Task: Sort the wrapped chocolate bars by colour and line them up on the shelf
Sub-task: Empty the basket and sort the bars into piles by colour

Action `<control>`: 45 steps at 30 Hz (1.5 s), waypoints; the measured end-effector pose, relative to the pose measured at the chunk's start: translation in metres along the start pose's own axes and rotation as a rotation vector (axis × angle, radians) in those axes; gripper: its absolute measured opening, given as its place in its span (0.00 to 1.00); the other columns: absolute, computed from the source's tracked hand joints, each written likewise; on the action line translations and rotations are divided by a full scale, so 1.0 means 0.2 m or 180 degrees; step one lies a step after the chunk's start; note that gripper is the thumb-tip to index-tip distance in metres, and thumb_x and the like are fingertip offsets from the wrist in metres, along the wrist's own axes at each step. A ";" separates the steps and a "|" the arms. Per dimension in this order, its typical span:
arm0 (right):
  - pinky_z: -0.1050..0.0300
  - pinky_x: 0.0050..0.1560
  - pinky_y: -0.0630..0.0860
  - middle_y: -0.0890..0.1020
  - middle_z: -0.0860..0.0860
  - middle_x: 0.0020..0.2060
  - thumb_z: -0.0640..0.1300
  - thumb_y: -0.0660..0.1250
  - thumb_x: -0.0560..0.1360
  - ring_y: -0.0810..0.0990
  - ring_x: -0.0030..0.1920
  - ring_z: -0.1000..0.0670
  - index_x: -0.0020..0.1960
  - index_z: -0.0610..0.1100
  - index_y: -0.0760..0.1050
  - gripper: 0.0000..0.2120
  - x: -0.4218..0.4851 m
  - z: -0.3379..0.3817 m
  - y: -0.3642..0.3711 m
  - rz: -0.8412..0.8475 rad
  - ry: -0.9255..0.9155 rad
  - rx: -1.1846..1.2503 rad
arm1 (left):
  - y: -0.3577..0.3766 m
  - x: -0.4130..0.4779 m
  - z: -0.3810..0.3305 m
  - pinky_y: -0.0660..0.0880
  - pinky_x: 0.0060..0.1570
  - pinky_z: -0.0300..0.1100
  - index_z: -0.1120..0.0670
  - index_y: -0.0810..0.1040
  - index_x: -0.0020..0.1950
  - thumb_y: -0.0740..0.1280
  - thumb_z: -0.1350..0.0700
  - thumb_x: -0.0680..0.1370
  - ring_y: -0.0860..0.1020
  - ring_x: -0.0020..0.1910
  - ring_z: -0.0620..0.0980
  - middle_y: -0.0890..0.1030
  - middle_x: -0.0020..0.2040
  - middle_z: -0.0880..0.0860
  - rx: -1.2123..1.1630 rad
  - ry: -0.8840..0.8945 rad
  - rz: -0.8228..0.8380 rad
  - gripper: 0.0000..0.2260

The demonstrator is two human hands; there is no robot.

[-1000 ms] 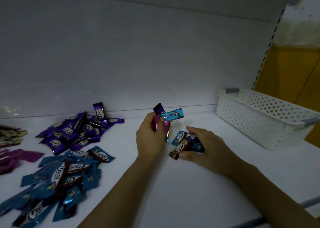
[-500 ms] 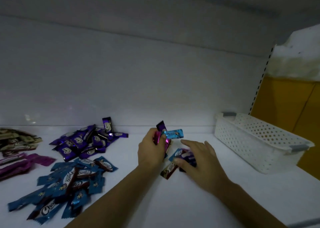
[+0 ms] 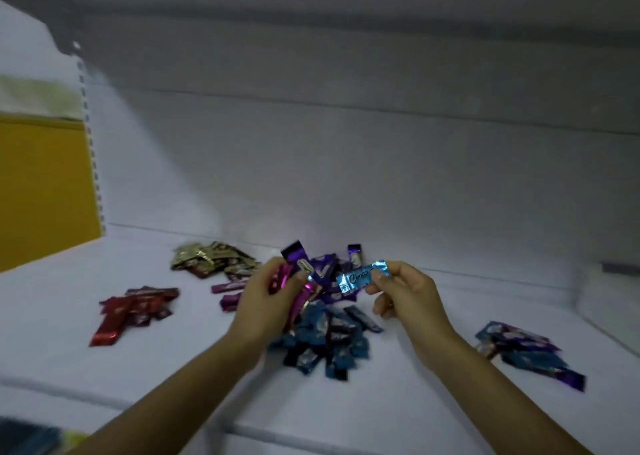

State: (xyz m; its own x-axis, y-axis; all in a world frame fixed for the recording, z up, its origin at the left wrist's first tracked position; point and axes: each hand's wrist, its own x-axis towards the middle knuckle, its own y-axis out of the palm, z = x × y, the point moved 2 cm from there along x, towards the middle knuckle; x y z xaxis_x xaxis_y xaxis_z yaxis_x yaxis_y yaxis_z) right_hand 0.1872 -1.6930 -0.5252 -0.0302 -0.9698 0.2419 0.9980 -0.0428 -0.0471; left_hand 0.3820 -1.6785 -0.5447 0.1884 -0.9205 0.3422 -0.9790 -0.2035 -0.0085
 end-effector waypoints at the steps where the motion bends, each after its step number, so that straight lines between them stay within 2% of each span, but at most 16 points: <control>1: 0.64 0.25 0.68 0.81 0.50 0.29 0.37 0.64 0.77 0.72 0.22 0.55 0.46 0.40 0.77 0.04 0.00 -0.02 0.03 0.0131 0.0136 -0.0101 | -0.08 0.00 0.01 0.73 0.26 0.36 0.52 0.78 0.47 0.67 0.55 0.78 0.80 0.32 0.44 0.84 0.37 0.50 -0.0027 -0.0115 0.0000 0.02; 4: 0.64 0.26 0.67 0.80 0.50 0.29 0.46 0.68 0.76 0.73 0.23 0.56 0.44 0.46 0.78 0.04 0.00 -0.11 0.08 0.0454 0.0223 -0.1016 | -0.22 0.01 0.03 0.75 0.24 0.38 0.54 0.77 0.49 0.66 0.55 0.79 0.81 0.30 0.44 0.83 0.36 0.49 -0.0006 -0.0284 0.0091 0.03; 8: 0.60 0.30 0.64 0.75 0.54 0.26 0.59 0.69 0.72 0.73 0.29 0.55 0.46 0.54 0.75 0.10 0.06 -0.12 0.08 0.0166 -0.0333 -0.2582 | -0.25 0.00 0.09 0.74 0.25 0.37 0.51 0.77 0.50 0.69 0.55 0.77 0.82 0.31 0.46 0.84 0.39 0.51 -0.0197 -0.0459 0.0090 0.03; 13: 0.59 0.34 0.71 0.73 0.57 0.24 0.58 0.69 0.71 0.72 0.28 0.58 0.42 0.52 0.79 0.09 0.16 -0.02 0.25 0.0493 -0.0807 -0.1930 | -0.23 -0.02 0.11 0.76 0.29 0.35 0.50 0.77 0.54 0.69 0.55 0.76 0.83 0.35 0.46 0.85 0.43 0.48 -0.0423 -0.0414 0.0281 0.07; 16: 0.67 0.31 0.71 0.76 0.58 0.24 0.55 0.72 0.70 0.73 0.27 0.61 0.40 0.50 0.81 0.09 0.19 0.04 0.41 0.0900 -0.0907 -0.1493 | -0.25 -0.01 0.11 0.76 0.30 0.34 0.49 0.77 0.54 0.69 0.55 0.76 0.83 0.36 0.45 0.85 0.43 0.47 -0.0484 -0.0346 0.0195 0.07; 20: 0.63 0.43 0.79 0.84 0.53 0.36 0.51 0.73 0.70 0.83 0.40 0.54 0.41 0.46 0.83 0.08 0.25 0.08 0.56 0.1547 -0.0637 -0.1278 | -0.26 -0.01 0.11 0.75 0.32 0.34 0.49 0.77 0.55 0.69 0.55 0.77 0.83 0.36 0.45 0.85 0.44 0.51 -0.0456 -0.0321 0.0093 0.08; 23: 0.68 0.40 0.76 0.84 0.53 0.37 0.47 0.72 0.72 0.81 0.39 0.58 0.42 0.44 0.82 0.06 0.32 0.06 0.61 0.2042 -0.0341 -0.1354 | -0.25 -0.02 0.12 0.76 0.34 0.35 0.49 0.77 0.56 0.69 0.54 0.76 0.83 0.38 0.46 0.84 0.47 0.52 -0.0513 -0.0309 0.0112 0.09; 25: 0.66 0.37 0.72 0.83 0.55 0.36 0.47 0.70 0.74 0.79 0.37 0.60 0.42 0.46 0.80 0.06 0.39 0.09 0.61 0.1913 -0.0271 -0.1310 | -0.25 -0.01 0.12 0.76 0.33 0.34 0.48 0.76 0.56 0.69 0.54 0.76 0.83 0.37 0.46 0.83 0.48 0.53 -0.0535 -0.0393 0.0075 0.10; 28: 0.64 0.37 0.71 0.82 0.55 0.36 0.47 0.69 0.74 0.79 0.38 0.57 0.40 0.48 0.78 0.05 0.51 0.09 0.54 0.1154 -0.0408 -0.1239 | -0.26 0.01 0.14 0.76 0.34 0.34 0.48 0.78 0.54 0.69 0.54 0.76 0.83 0.39 0.45 0.84 0.46 0.50 -0.0524 -0.0494 0.0021 0.07; 31: 0.61 0.36 0.68 0.81 0.55 0.38 0.50 0.68 0.75 0.79 0.40 0.53 0.43 0.50 0.78 0.05 0.59 0.01 0.44 0.0467 -0.1155 -0.2913 | -0.27 0.02 0.14 0.76 0.33 0.34 0.48 0.78 0.55 0.69 0.52 0.76 0.83 0.38 0.44 0.84 0.46 0.49 -0.0472 -0.0541 -0.0064 0.08; 33: 0.58 0.41 0.66 0.80 0.51 0.47 0.53 0.64 0.77 0.78 0.45 0.50 0.52 0.48 0.77 0.10 0.59 -0.06 0.39 0.0180 -0.1608 -0.4427 | -0.27 0.03 0.15 0.76 0.33 0.35 0.47 0.78 0.55 0.69 0.50 0.76 0.83 0.37 0.45 0.84 0.45 0.50 -0.0495 -0.0615 -0.0140 0.09; 34: 0.57 0.44 0.66 0.78 0.49 0.51 0.54 0.62 0.78 0.77 0.47 0.49 0.55 0.47 0.76 0.12 0.59 -0.09 0.37 0.0086 -0.1766 -0.4768 | -0.28 0.03 0.15 0.77 0.33 0.36 0.47 0.78 0.55 0.69 0.50 0.76 0.83 0.36 0.46 0.84 0.44 0.50 -0.0514 -0.0659 -0.0168 0.09; 36: 0.57 0.42 0.67 0.79 0.49 0.48 0.58 0.59 0.78 0.77 0.45 0.50 0.52 0.47 0.76 0.15 0.56 -0.08 0.40 0.0131 -0.1796 -0.4423 | -0.28 0.04 0.15 0.78 0.33 0.38 0.47 0.78 0.56 0.69 0.50 0.76 0.83 0.36 0.48 0.84 0.46 0.51 -0.0587 -0.0741 -0.0203 0.10; 40: 0.59 0.34 0.72 0.82 0.47 0.31 0.73 0.56 0.67 0.77 0.28 0.56 0.39 0.44 0.79 0.33 0.40 0.00 0.58 0.1689 -0.0742 -0.2031 | -0.29 0.03 0.14 0.76 0.32 0.37 0.50 0.78 0.58 0.69 0.50 0.74 0.82 0.36 0.49 0.84 0.48 0.55 -0.0942 -0.0764 -0.0302 0.14; 42: 0.60 0.32 0.74 0.82 0.48 0.30 0.74 0.62 0.62 0.77 0.27 0.55 0.39 0.44 0.80 0.32 0.32 0.04 0.64 0.2104 -0.0671 -0.1610 | -0.30 0.02 0.14 0.76 0.33 0.38 0.52 0.78 0.58 0.68 0.50 0.75 0.83 0.38 0.49 0.84 0.48 0.56 -0.1156 -0.0752 -0.0389 0.13; 45: 0.57 0.35 0.78 0.82 0.48 0.30 0.65 0.72 0.60 0.79 0.30 0.52 0.41 0.46 0.79 0.23 0.25 0.06 0.68 0.2273 -0.0688 -0.1599 | -0.31 0.02 0.14 0.79 0.36 0.39 0.53 0.78 0.58 0.65 0.51 0.79 0.84 0.44 0.51 0.85 0.48 0.55 -0.1390 -0.0771 -0.0418 0.10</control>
State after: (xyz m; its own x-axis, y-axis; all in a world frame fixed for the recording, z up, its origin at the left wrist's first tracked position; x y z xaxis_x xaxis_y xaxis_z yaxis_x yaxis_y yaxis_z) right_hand 0.3218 -1.7442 -0.5084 0.6498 -0.7415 0.1673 0.6313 0.4039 -0.6620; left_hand 0.4463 -1.6783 -0.5694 0.2739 -0.9579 0.0862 -0.8772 -0.2120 0.4308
